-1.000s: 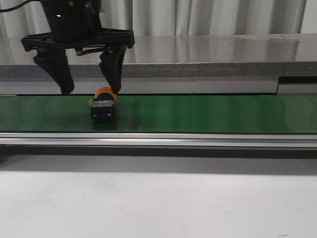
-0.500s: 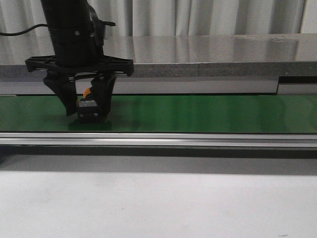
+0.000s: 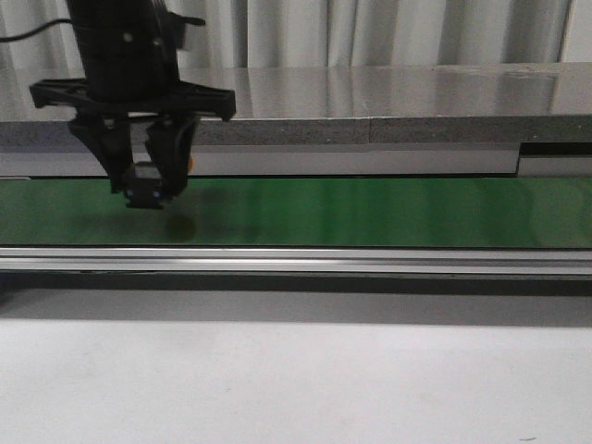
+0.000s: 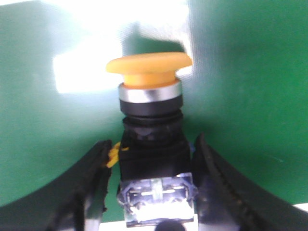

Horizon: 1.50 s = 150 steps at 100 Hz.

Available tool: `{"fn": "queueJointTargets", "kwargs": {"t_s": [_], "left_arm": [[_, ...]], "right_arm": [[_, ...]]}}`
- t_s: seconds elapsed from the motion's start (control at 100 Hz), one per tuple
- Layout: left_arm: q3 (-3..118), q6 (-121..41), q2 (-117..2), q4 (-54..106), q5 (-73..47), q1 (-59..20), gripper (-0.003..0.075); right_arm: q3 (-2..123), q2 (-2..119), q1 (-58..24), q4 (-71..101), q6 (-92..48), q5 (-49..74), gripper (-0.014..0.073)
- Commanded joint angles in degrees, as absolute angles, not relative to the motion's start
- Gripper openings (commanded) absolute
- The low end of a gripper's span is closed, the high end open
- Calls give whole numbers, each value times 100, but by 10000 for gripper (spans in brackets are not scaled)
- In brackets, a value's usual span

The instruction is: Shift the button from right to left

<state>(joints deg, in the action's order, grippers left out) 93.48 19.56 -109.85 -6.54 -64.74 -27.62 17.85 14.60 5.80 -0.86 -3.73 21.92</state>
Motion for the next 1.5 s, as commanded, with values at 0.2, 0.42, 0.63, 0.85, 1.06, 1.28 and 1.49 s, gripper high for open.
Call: {"fn": "queueJointTargets", "kwargs": {"t_s": [0.2, 0.42, 0.63, 0.85, 1.06, 1.28, 1.49], "left_arm": [[9514, 1545, -9918, -904, -6445, -1483, 203], [9514, 618, -9847, -828, -6526, -212, 203], [9437, -772, -9924, 209, -6376, 1142, 203], [9343, -1953, -10424, 307, -6339, 1857, 203], [9343, -1965, -11154, 284, -6088, 1931, 203], [9343, -1965, -11622, 306, -5786, 1931, 220], [9343, -1965, -11661, 257, -5750, 1931, 469]], "right_arm": [[1940, 1499, 561, -101, -386, 1722, -60], [1940, 1499, 561, -101, -386, 1722, -60], [1940, 1499, 561, -101, -386, 1722, -60], [1940, 1499, 561, -101, -386, 1722, -60], [1940, 1499, 561, -101, -386, 1722, -60], [1940, 1499, 561, -101, -386, 1722, -60], [1940, 1499, 561, -101, -386, 1722, -60]]}}
